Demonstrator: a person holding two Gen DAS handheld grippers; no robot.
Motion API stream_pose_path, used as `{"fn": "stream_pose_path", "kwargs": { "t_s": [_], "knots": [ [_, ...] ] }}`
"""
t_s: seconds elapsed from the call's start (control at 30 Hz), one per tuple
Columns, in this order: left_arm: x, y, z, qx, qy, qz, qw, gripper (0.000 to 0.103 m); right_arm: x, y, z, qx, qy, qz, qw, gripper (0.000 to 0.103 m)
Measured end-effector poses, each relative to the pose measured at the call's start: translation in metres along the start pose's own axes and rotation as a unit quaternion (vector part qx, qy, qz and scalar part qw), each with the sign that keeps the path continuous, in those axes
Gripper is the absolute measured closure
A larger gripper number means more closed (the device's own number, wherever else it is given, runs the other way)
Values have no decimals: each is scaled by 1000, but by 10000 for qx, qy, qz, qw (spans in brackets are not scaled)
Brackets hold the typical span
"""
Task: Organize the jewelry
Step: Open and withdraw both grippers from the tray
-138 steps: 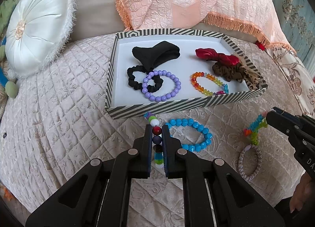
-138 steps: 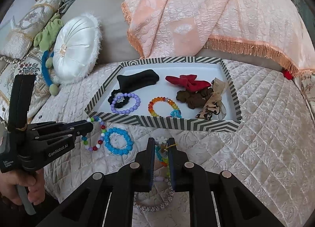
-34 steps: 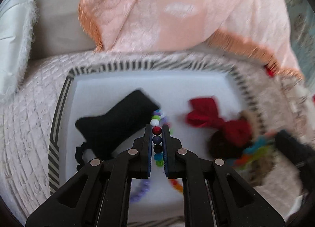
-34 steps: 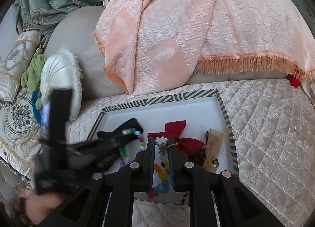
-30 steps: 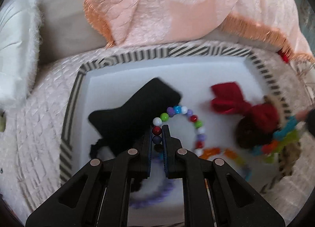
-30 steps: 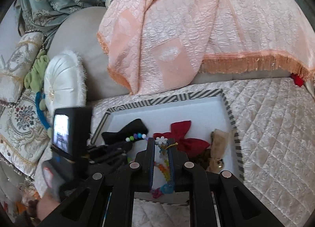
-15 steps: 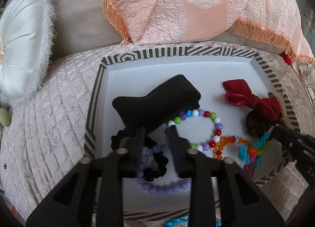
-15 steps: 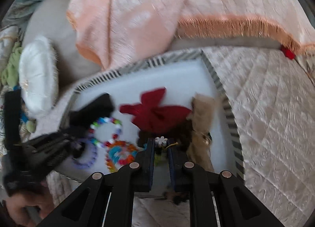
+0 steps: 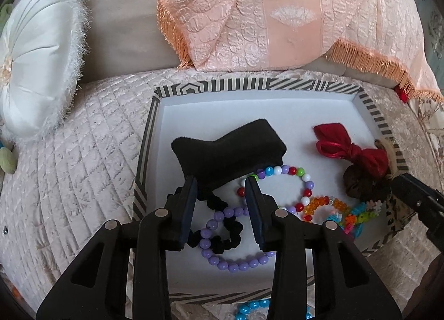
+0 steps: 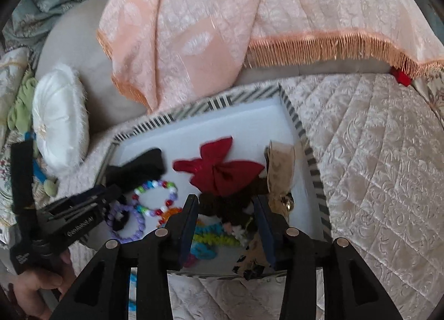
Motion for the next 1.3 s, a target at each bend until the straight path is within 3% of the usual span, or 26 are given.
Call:
{"fn": "stream_pose_path", "kwargs": {
  "t_s": [0.2, 0.4, 0.67, 0.87, 1.3],
  "knots": [
    [-3, -3, -13, -58, 22, 178, 9998, 65, 5, 0, -16, -140, -163, -257, 9994, 63],
    [2, -21, -36, -142, 153, 289, 9994, 65, 11, -25, -33, -119, -503, -661, 9965, 63],
    [2, -87, -79, -211, 256, 295, 9990, 60, 13, -74, -70, -94, -557, -844, 9948, 63],
    [-2, -132, -101, -258, 135, 184, 9994, 59, 17, -93, -101, -487, -594, -841, 9935, 62],
    [-5, -136, -93, -192, 125, 133, 9996, 59, 24, -96, -91, -475, -814, -1119, 9892, 62]
  ]
}}
Point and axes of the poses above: each gripper's, at about its wrist camera, not at the fingertips, and z roughly the way its jaws point, x to its left, y to its top, the point moved 7 cm from there along z, roughly the way its jaws point, and after that the axes turned 6 degrees about -y, right-handed, at the moved point
